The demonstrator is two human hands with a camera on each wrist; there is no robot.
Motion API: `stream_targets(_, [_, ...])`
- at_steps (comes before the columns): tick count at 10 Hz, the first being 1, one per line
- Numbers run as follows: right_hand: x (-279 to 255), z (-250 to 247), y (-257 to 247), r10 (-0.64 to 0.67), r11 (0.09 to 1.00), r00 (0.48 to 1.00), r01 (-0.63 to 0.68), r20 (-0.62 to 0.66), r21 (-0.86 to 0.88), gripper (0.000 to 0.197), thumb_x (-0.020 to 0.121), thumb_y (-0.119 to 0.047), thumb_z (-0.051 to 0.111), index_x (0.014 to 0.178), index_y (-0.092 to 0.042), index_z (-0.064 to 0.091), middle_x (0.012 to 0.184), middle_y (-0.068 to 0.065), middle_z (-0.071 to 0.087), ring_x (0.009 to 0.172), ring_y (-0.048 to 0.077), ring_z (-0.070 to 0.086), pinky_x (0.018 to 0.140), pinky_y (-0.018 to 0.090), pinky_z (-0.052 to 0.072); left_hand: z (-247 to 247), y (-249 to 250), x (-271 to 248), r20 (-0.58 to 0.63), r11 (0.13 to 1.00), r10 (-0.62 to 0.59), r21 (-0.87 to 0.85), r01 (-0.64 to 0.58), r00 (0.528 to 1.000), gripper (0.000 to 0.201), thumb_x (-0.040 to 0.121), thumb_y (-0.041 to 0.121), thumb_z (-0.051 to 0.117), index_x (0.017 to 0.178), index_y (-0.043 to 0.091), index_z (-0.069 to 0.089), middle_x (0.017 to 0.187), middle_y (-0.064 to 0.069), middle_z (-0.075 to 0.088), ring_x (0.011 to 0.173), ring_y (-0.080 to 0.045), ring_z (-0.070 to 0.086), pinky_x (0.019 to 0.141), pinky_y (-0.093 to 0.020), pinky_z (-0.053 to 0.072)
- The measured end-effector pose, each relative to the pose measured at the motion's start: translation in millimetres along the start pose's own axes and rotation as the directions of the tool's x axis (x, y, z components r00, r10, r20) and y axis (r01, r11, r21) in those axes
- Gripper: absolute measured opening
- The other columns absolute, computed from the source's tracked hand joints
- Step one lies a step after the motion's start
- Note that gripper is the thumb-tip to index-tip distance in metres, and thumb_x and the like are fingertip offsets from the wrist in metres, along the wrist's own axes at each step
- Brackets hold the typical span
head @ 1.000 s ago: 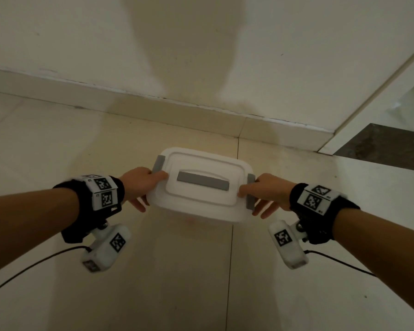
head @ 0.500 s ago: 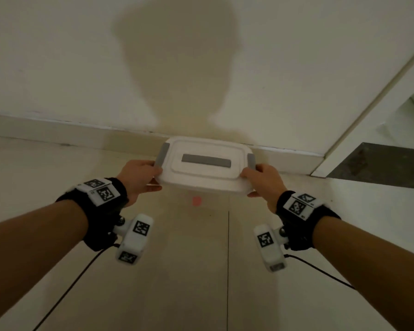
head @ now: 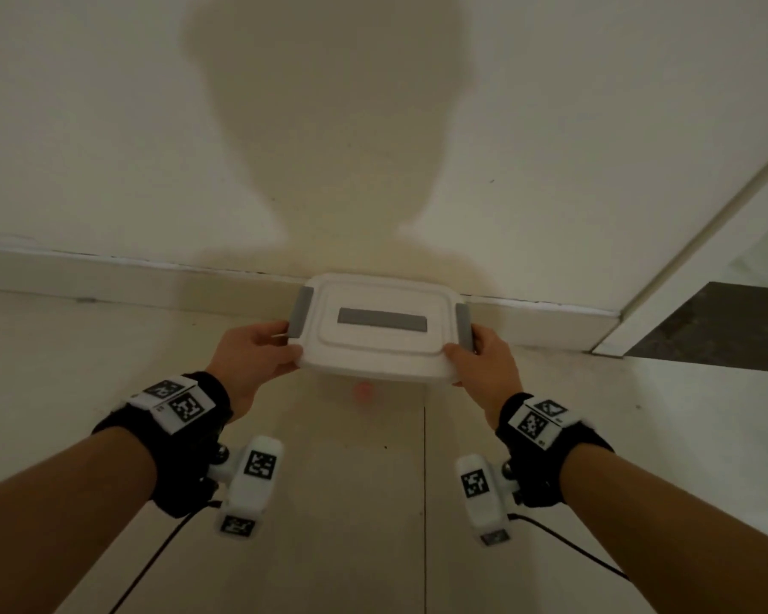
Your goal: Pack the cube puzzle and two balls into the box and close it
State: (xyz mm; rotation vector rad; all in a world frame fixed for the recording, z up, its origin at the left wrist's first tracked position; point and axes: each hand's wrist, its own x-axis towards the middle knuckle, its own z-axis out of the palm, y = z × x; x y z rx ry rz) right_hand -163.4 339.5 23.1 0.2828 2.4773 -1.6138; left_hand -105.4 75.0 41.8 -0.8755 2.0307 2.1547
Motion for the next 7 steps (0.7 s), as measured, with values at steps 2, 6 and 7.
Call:
stream_targets(2, [3,4,10,-0.051,0.998,0.999,0.051,0.0,-0.039,0.051,0.097,-0.027,0.055,0.146,-0.015,0.042,0.129,0.006,0.06,0.112,0.027,0.061,0.093,0.051,0.055,3,-6,0,-0.002,0.999,0.018,-0.048,-0.018,1.0,0.048,0.089,-0.013,0.058,0.136,-0.004,0.052,0.118,-0.021,0.065,0.096,-0.029,0.064,0.066,-0.021,0.06])
stream_targets(6, [-3,-9,7,0.094,0.988,0.991,-0.081,0.099,-0.13,0.077,0.098,-0.053,0.043,0.159,-0.016,0.015,0.151,0.012,0.045,0.13,0.032,0.05,0.106,0.05,0.045,-2,6,0,0.014,0.999,-0.033,0.022,0.032,0.999,0.063,0.093,0.009,0.064,0.149,0.005,0.036,0.133,-0.023,0.055,0.113,-0.036,0.06,0.092,-0.039,0.052])
stream_targets(7, [-12,-13,12,0.022,0.978,1.0,-0.017,0.019,-0.207,0.073,0.099,-0.051,0.042,0.158,-0.012,0.02,0.149,0.012,0.047,0.13,0.03,0.051,0.108,0.043,0.042,-6,12,-12,-0.022,0.996,-0.007,0.092,0.009,1.0,0.063,0.093,0.014,0.064,0.149,0.007,0.035,0.125,-0.019,0.056,0.113,-0.036,0.059,0.091,-0.042,0.052])
